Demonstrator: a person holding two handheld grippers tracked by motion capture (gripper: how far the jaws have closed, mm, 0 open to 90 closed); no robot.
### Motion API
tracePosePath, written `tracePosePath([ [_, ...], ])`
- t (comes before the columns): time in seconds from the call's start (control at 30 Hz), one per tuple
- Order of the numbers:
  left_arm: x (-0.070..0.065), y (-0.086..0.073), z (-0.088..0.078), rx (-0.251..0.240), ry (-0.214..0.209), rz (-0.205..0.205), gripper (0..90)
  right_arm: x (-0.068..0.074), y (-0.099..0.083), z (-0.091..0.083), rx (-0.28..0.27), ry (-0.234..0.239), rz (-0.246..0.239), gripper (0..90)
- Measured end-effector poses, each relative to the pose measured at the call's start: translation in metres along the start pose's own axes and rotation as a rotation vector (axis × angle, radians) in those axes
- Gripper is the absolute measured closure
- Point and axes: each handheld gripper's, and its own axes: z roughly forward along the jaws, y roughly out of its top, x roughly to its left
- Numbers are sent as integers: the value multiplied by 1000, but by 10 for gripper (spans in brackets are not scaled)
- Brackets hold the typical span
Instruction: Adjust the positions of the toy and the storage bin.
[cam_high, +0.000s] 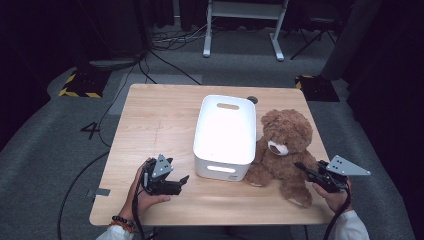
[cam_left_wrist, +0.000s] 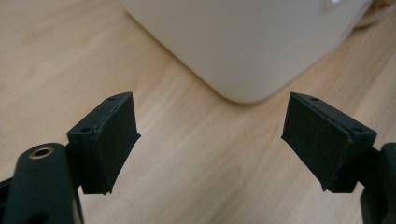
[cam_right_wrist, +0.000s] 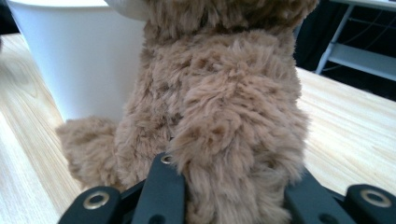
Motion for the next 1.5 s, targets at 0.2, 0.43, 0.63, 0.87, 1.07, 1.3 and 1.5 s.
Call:
tracePosePath([
  [0.2,-3,-18,10,99,-17,3,178,-4,4,-3,-20,-12,12,775],
  [0.43,1,-22,11,119,-12,-13,176,-6,7,-5,-38,-21,12,777],
  [0.63,4,-28,13,138,-14,-40,172,-10,13,-9,-65,-37,15,778],
  [0.87,6,-29,14,143,-18,-51,176,-14,18,-13,-89,-51,16,778],
  [1.07,3,-31,14,144,-4,-34,173,-17,23,-16,-111,-63,17,778],
  [1.3,4,-29,16,143,-4,-32,173,-18,27,-22,-136,-76,18,780],
  [1.5,4,-29,16,142,-5,-33,173,-19,31,-22,-145,-84,17,782],
])
